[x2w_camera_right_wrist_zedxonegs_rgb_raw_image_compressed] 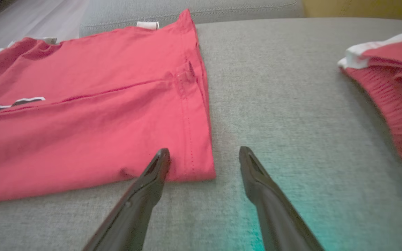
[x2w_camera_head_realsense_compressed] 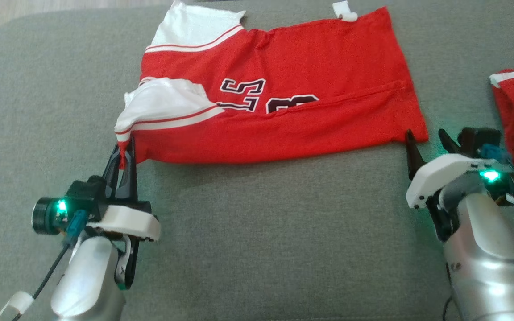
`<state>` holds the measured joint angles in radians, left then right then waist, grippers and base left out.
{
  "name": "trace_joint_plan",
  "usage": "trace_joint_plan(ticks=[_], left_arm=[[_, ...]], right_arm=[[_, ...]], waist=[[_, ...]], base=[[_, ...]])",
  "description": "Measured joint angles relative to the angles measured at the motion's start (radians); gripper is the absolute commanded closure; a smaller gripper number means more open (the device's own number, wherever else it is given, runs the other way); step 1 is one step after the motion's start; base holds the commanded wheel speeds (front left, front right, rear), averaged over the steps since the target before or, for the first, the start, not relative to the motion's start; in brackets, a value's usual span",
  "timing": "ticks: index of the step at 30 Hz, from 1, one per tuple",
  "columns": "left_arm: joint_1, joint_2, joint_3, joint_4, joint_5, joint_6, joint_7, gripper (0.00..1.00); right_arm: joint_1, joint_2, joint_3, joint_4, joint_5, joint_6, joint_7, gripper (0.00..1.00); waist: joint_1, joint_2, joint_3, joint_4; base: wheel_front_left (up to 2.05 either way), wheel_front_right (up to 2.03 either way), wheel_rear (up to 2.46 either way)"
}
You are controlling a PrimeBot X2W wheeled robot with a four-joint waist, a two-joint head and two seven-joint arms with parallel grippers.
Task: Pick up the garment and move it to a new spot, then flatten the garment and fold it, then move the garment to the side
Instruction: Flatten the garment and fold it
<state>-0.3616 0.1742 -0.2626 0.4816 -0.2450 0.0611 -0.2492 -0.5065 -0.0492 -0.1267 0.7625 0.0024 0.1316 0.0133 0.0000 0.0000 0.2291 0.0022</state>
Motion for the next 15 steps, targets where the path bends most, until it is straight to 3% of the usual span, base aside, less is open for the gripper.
trace_joint_plan(ticks=[9, 10, 11, 12, 15], left_arm=[[-0.017, 0.000, -0.008, 0.016, 0.000, -0.001, 0.000, 1.00], [-0.021, 0.000, -0.009, 0.020, 0.000, -0.001, 0.000, 1.00], [-0.023, 0.001, -0.009, 0.023, 0.000, -0.001, 0.000, 1.00], [-0.024, 0.001, -0.010, 0.026, 0.000, -0.001, 0.000, 1.00], [-0.023, 0.002, -0.019, 0.042, 0.000, -0.001, 0.000, 1.00]], right_arm=[[-0.141, -0.005, -0.013, 0.158, -0.101, 0.000, 0.031, 0.00], [-0.147, -0.006, -0.011, 0.167, -0.113, 0.000, 0.031, 0.05], [-0.152, -0.007, -0.011, 0.176, -0.125, 0.000, 0.031, 0.60], [-0.157, -0.007, -0.010, 0.185, -0.137, 0.000, 0.031, 1.00], [-0.159, -0.004, -0.012, 0.199, -0.175, 0.000, 0.021, 1.00]], waist=[[0.0000, 0.0000, 0.040, 0.028], [0.0000, 0.0000, 0.041, 0.029], [0.0000, 0.0000, 0.041, 0.029], [0.0000, 0.0000, 0.040, 0.029], [0.0000, 0.0000, 0.026, 0.030]], base=[[0.00, 0.00, 0.00], [0.00, 0.00, 0.00], [0.00, 0.00, 0.00], [0.00, 0.00, 0.00], [0.00, 0.00, 0.00]])
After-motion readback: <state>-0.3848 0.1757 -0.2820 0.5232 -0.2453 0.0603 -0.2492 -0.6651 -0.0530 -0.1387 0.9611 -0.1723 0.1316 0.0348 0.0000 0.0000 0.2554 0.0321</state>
